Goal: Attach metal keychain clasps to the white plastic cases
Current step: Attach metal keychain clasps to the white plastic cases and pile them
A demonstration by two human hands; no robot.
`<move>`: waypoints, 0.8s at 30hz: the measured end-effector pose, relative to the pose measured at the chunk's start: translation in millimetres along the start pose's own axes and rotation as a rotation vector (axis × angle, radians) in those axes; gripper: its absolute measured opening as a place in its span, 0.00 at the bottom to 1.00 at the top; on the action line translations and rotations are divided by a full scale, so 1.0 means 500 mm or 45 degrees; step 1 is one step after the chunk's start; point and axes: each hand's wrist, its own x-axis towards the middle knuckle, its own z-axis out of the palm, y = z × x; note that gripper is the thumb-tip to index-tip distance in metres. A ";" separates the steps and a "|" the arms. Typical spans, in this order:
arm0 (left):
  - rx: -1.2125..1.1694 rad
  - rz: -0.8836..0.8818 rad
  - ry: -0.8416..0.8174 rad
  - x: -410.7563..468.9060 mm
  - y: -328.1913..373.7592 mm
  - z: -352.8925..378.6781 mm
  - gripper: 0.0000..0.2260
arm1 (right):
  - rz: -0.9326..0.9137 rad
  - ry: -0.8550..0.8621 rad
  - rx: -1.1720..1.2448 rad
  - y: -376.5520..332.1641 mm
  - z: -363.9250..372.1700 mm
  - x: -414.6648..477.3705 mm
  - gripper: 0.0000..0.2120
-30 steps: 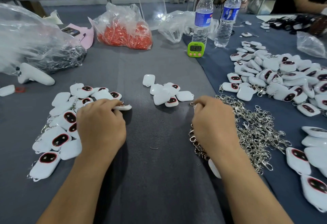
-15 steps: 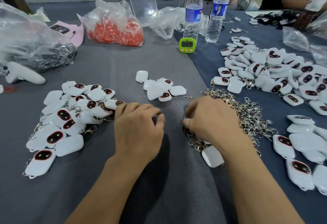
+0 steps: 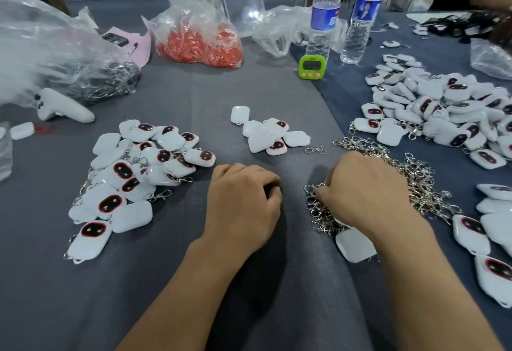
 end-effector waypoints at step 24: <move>-0.818 -0.338 0.037 0.021 -0.017 0.002 0.09 | -0.215 -0.158 1.227 -0.049 0.037 0.011 0.05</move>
